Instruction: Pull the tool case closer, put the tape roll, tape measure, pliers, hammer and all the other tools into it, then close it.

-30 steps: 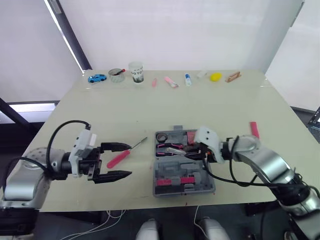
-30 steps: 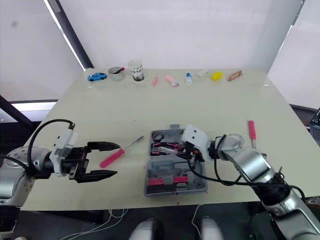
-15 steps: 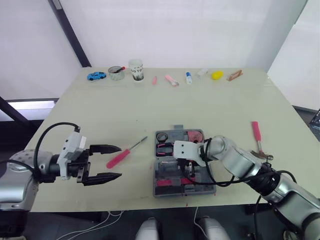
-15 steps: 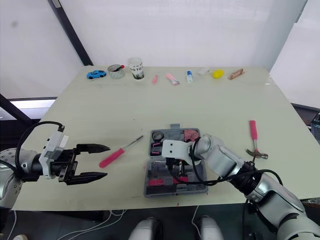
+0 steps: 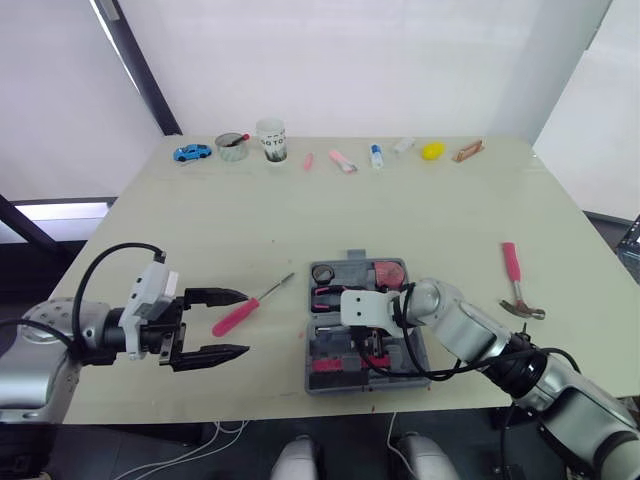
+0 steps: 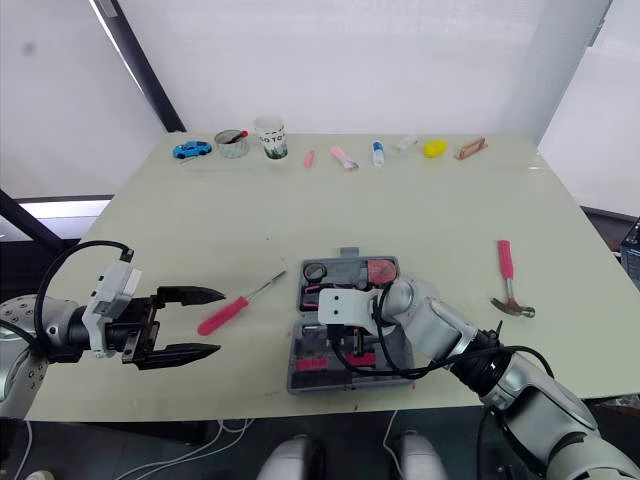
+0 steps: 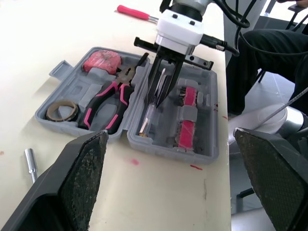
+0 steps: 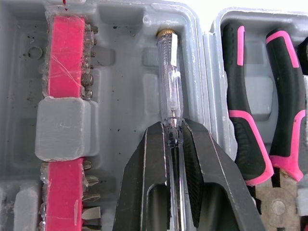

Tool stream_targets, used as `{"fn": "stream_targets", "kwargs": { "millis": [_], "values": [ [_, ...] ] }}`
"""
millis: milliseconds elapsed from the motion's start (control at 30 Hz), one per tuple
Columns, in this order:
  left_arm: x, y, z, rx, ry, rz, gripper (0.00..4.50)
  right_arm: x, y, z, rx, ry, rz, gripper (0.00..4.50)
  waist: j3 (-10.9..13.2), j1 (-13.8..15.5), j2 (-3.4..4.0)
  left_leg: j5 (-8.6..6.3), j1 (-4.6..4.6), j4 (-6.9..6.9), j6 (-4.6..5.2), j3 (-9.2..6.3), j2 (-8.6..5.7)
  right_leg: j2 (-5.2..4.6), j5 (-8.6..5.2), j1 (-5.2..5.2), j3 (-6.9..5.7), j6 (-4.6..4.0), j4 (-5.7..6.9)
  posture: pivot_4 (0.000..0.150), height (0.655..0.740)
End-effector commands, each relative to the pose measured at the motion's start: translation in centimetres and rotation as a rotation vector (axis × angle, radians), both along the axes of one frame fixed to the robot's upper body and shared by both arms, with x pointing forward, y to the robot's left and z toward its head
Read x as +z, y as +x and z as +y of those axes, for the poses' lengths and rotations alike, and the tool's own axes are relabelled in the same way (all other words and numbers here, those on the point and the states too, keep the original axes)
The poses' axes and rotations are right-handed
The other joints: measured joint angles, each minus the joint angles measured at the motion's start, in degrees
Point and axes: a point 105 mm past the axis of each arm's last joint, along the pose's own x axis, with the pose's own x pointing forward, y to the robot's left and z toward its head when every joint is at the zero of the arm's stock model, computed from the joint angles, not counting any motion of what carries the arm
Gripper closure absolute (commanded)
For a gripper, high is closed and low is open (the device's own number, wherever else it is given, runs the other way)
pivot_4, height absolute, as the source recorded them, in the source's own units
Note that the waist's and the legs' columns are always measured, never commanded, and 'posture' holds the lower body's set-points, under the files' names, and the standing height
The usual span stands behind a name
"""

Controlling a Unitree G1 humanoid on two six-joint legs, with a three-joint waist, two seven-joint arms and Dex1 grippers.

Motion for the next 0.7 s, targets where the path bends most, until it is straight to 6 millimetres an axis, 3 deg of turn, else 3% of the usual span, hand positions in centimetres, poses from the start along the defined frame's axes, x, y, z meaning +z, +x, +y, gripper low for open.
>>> {"fn": "stream_targets", "kwargs": {
  "millis": [33,100,500,600,700],
  "values": [
    [0.7,-0.2,-0.2,-0.004,-0.011,-0.027,0.0,1.0,0.1,0.3,0.022,0.037,-0.047,2.84,0.0,-0.01,0.0,0.0,0.0,0.0,0.0,0.0,0.0,0.0,0.0,0.0,0.0,0.0,0.0,0.15,0.74],
    [0.6,-0.3,-0.2,-0.006,-0.012,-0.024,0.0,1.4,0.4,0.4,0.022,0.059,-0.092,1.95,0.0,0.05,0.0,0.0,0.0,0.0,0.0,0.0,0.0,0.0,0.0,0.0,0.0,0.0,0.01,0.15,0.74],
    [0.2,-0.4,-0.4,-0.018,-0.018,-0.013,0.0,3.0,-0.1,-0.1,0.013,0.13,-0.105,1.95,-0.02,0.05,-0.03,0.01,0.02,0.03,-0.02,0.01,0.0,0.0,0.01,0.02,0.0,-0.01,0.01,0.15,0.74],
    [0.2,-0.3,-0.4,-0.016,-0.019,-0.012,0.0,3.1,-0.2,-0.3,-0.002,0.155,-0.071,2.76,-0.02,0.12,-0.03,0.01,0.02,0.03,-0.02,0.0,0.0,0.0,0.01,0.02,0.0,-0.01,0.01,0.15,0.74],
    [0.1,-0.3,-0.3,-0.015,-0.019,-0.01,0.0,2.7,-0.2,-0.6,0.0,0.143,-0.065,4.05,-0.02,0.11,-0.04,0.01,0.02,0.03,-0.02,0.01,0.0,0.0,0.01,0.02,0.0,-0.01,0.02,0.15,0.74]
  ]
}}
